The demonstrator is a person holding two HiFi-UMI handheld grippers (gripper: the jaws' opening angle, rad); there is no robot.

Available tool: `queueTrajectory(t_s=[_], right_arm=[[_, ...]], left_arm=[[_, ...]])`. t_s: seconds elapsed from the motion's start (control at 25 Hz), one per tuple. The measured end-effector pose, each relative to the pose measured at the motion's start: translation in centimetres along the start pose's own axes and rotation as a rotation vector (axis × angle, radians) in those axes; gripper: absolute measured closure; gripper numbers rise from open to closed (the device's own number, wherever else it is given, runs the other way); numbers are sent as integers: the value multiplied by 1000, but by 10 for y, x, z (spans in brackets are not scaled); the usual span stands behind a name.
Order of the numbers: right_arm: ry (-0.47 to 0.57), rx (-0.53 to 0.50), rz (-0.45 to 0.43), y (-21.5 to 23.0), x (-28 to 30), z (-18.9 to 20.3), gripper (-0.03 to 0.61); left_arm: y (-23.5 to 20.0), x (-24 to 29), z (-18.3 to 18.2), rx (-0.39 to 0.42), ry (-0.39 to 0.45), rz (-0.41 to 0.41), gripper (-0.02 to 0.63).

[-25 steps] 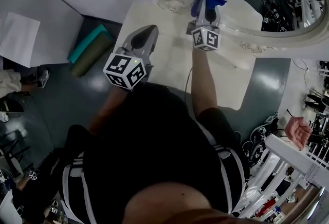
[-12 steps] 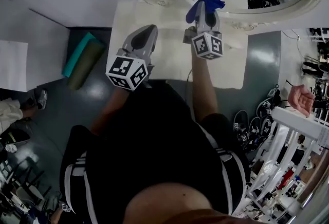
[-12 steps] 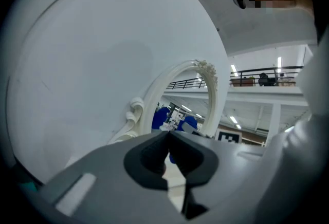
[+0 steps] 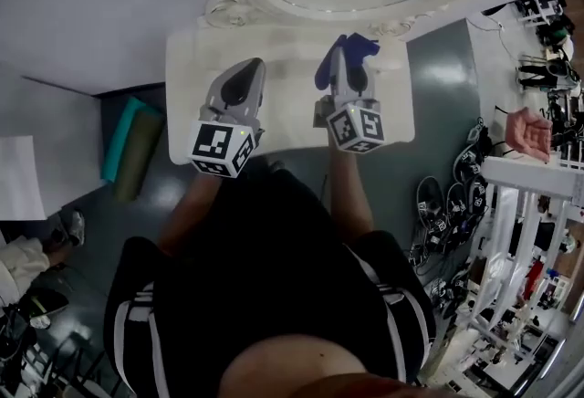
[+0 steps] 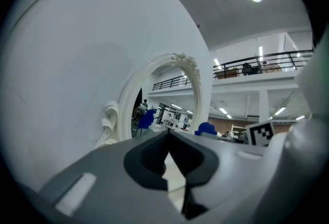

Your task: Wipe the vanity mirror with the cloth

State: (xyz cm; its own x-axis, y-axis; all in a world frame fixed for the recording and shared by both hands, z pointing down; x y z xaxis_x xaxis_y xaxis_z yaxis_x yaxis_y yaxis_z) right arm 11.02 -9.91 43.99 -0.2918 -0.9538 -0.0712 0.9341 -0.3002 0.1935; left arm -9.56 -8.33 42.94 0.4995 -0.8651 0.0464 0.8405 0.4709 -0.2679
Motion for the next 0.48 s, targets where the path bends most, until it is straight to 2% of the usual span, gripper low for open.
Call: queueTrajectory(t_s=[0.24, 0.48], right_arm=[[-7, 17, 12, 9, -34, -23, 507], [-33, 54, 0, 13, -59, -16, 506]], left_arm=[[35, 9, -12, -2, 17, 7, 603], [64, 15, 0, 27, 9, 16, 603]])
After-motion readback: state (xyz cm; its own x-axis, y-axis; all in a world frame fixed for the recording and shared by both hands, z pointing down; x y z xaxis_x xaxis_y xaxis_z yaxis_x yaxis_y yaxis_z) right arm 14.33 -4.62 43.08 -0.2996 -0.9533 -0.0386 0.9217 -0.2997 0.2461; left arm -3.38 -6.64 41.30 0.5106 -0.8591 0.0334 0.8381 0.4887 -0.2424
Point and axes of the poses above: the fingertips, and each gripper's own axes: x forward along the fingers, y to its right, z out of its underside, the point moved 4 cm from there along -x, backward along the fingers, and after that the axes turned 8 degrees about -z, right-handed, at the moved point
